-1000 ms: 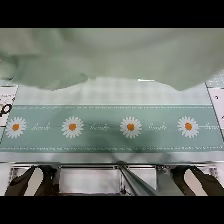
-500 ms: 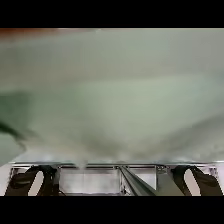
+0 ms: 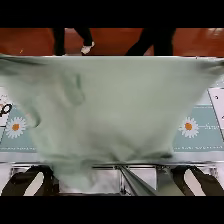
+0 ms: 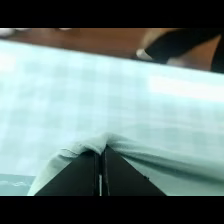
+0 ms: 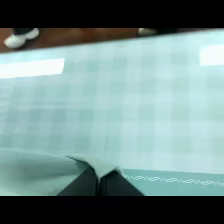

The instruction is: Fold the shirts.

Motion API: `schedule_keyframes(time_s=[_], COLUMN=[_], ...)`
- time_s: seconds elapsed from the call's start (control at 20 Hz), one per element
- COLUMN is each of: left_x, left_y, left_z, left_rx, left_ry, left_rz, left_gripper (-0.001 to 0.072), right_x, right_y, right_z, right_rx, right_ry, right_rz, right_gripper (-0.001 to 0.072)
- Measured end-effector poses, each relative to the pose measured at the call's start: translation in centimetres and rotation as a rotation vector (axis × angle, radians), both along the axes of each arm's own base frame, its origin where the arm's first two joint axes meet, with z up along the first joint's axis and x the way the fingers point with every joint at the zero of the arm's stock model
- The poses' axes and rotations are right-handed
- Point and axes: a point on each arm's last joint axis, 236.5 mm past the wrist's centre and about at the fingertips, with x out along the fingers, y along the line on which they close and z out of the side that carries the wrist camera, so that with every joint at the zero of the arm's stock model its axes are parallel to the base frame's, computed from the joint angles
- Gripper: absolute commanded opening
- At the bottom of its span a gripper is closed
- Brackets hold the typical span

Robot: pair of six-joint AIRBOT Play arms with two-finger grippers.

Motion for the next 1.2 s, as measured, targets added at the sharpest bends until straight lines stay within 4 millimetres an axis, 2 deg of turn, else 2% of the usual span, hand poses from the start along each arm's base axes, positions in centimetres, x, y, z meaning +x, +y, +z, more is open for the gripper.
schedule_keyframes(time_s=[0.2, 0.4, 0.45, 0.55, 0.7, 0.85, 0.95, 1.2], left_x=[10.0, 18.5, 20.0, 21.8, 22.5, 22.2, 21.4, 16.0], left_y=[0.2, 0.6, 0.5, 0.1, -0.6, -0.5, -0.6, -0.9], left_z=[-9.0, -16.5, -18.2, -22.0, -26.1, -27.2, -26.9, -27.9], left_rx=[-0.069, -0.111, -0.123, -0.150, -0.186, -0.221, -0.238, -0.237], left_ry=[0.131, 0.234, 0.263, 0.352, 0.466, 0.519, 0.549, 0.751], left_rz=[0.016, 0.032, 0.032, 0.023, 0.007, 0.001, -0.039, -0.194], left_gripper=[0.0026, 0.0026, 0.0026, 0.0026, 0.0026, 0.0026, 0.0026, 0.0026], right_x=[8.3, 16.6, 18.2, 21.0, 23.0, 23.0, 22.1, 17.9], right_y=[-0.9, -0.6, -0.3, 0.3, 1.1, 1.4, 1.4, 1.2], right_z=[-9.7, -18.4, -20.1, -22.9, -25.8, -26.7, -26.5, -26.6], right_rx=[0.107, 0.167, 0.180, 0.210, 0.243, 0.254, 0.258, 0.247], right_ry=[0.173, 0.296, 0.320, 0.359, 0.411, 0.448, 0.480, 0.619], right_rz=[0.030, 0.057, 0.059, 0.060, 0.061, 0.081, 0.110, 0.204], right_gripper=[0.0019, 0.0019, 0.0019, 0.0019, 0.0019, 0.0019, 0.0019, 0.0019])
